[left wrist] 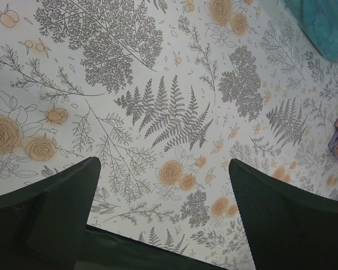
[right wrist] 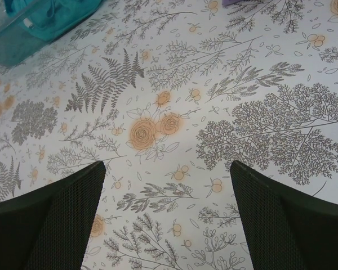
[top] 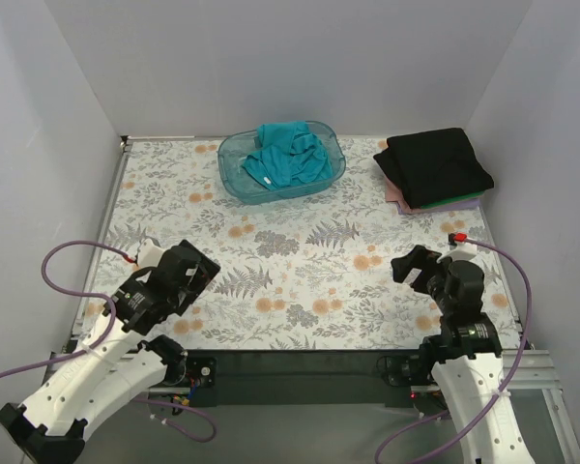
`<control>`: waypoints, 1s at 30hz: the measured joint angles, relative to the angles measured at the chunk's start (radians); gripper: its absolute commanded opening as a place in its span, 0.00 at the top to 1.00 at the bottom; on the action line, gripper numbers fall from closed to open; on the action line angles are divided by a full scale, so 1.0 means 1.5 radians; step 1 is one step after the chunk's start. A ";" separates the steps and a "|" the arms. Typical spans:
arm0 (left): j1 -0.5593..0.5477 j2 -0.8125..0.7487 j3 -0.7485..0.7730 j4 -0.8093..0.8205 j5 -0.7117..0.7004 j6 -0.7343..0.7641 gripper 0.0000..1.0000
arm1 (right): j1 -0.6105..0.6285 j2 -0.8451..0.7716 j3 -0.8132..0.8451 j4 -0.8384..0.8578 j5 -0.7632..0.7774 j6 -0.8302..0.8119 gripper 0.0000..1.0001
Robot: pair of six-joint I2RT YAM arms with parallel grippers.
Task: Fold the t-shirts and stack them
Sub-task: Grab the tshirt from the pile
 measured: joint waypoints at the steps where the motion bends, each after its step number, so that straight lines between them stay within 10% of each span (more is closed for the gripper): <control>1: 0.000 -0.001 0.000 0.000 0.000 0.000 0.02 | 0.000 0.003 0.000 0.000 0.003 0.003 0.02; 15: 0.001 0.162 0.071 0.139 0.027 0.153 0.02 | 0.000 0.121 0.000 0.001 -0.037 0.010 0.02; 30: 0.040 1.001 0.909 0.195 0.025 0.425 0.02 | 0.000 0.086 -0.002 0.009 -0.079 0.001 0.02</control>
